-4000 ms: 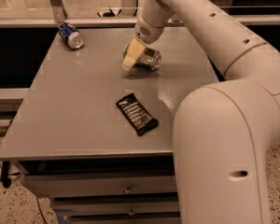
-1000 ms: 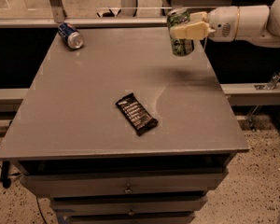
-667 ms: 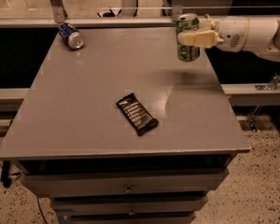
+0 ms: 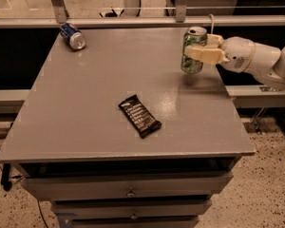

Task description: Place green can upright

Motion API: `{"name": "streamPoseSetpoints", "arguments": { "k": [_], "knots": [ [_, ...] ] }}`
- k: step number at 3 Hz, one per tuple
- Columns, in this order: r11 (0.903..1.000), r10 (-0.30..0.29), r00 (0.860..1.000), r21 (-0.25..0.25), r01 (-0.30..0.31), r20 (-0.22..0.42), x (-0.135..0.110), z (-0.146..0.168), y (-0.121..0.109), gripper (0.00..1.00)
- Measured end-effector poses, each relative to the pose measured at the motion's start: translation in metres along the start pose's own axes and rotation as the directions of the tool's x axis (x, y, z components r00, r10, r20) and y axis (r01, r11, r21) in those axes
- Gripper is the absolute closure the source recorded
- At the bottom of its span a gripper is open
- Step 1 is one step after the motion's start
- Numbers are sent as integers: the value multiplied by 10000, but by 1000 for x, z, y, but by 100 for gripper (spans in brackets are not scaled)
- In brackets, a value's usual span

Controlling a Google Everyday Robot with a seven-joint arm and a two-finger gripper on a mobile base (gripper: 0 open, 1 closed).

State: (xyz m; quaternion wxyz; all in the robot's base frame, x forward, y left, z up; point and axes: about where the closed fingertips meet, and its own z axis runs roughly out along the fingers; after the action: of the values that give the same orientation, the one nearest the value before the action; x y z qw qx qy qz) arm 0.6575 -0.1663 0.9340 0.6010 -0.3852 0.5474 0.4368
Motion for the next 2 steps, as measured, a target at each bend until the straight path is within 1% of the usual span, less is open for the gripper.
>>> {"name": "streamPoseSetpoints", "arguments": {
  "k": [1,2],
  "knots": [
    [9996,-292,9987,-24,293,413,5,2,6,100],
    [9980,-587,9975,-206,596,397,11,3,15,82]
  ]
}}
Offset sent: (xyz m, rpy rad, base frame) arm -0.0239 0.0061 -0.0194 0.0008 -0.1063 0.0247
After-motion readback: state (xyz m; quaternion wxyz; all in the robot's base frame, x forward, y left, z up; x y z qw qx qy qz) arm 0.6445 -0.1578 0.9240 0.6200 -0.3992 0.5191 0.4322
